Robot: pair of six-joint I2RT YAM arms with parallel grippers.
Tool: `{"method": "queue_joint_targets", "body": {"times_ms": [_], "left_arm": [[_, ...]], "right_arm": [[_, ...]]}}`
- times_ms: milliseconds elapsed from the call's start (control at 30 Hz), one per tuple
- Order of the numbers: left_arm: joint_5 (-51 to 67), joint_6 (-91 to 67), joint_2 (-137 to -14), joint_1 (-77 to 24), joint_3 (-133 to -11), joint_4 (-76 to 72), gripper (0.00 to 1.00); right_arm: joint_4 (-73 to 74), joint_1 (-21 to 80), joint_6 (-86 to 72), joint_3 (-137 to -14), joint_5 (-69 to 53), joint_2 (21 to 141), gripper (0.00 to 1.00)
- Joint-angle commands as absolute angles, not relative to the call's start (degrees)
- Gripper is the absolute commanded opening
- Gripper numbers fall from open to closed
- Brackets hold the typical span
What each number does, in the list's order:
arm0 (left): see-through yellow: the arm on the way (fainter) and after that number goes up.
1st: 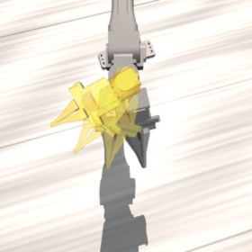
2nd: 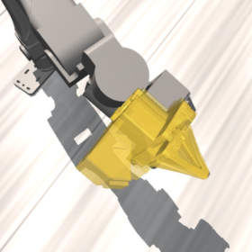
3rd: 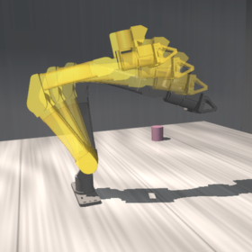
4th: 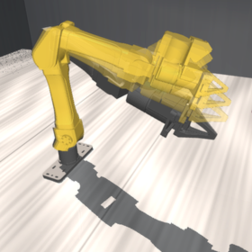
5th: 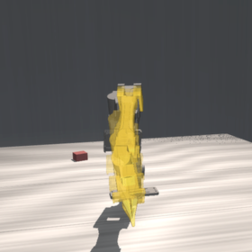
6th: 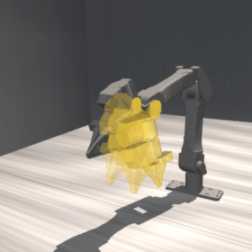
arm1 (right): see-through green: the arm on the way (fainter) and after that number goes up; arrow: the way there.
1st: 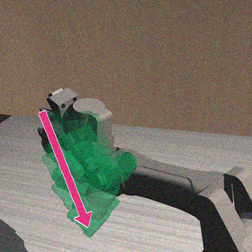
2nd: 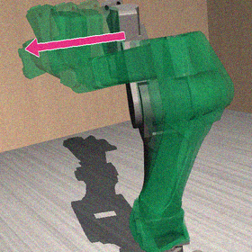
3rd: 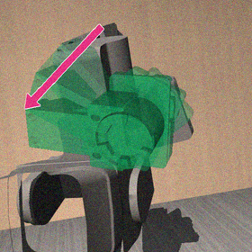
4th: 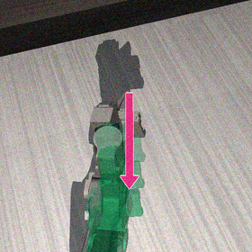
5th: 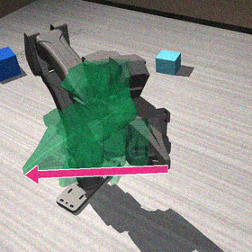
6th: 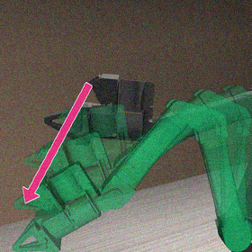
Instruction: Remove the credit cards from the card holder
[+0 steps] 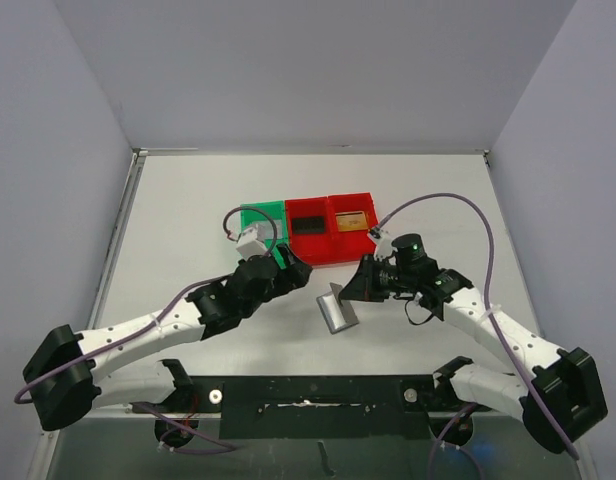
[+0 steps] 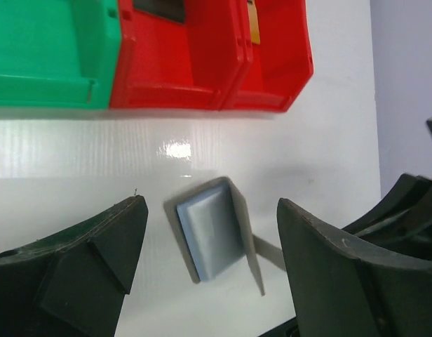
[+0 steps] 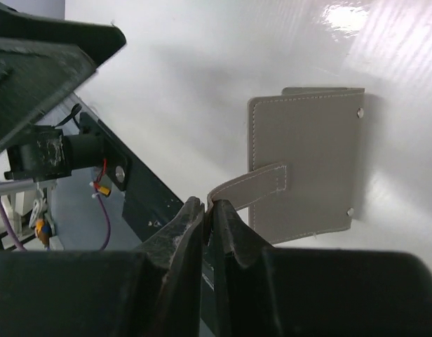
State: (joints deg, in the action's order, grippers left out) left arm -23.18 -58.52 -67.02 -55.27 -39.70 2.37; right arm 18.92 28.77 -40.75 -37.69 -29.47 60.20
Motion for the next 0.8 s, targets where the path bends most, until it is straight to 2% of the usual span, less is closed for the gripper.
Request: {"method": "queue_joint_targets", "body": {"times_ms": [0, 267, 433, 567, 667, 767], "left_arm": [[-31.8, -61.9, -60.7, -54.4, -38.6, 4.9, 0.74], [-30.6, -62.4, -58.6, -53.4, -37.9, 6.5, 0.75], [-26.3, -60.5, -61.5, -53.3, -37.9, 2.0, 0.75], [-19.2, -57.5, -65.6, -52.9, -38.7, -2.8, 0.75], [-13.6, -55.4, -69.7, -52.8, -40.2, -5.6, 0.75], [-8.2, -54.3, -74.1, -52.9, -42.2, -8.1, 0.75]], "right_arm": [[12.1, 32.3, -43.8, -41.0, -31.2, 63.3, 0.01], [10.0, 31.5, -44.9, -41.2, -29.8, 61.3, 0.00], [13.4, 22.3, -45.9, -33.5, -21.4, 55.3, 0.00], [12.8, 9.4, -44.7, -24.3, -28.9, 56.1, 0.00], [11.7, 7.7, -41.6, -21.1, -33.0, 59.0, 0.00], [12.2, 7.6, -41.1, -19.7, -31.6, 59.8, 0.00]]}}
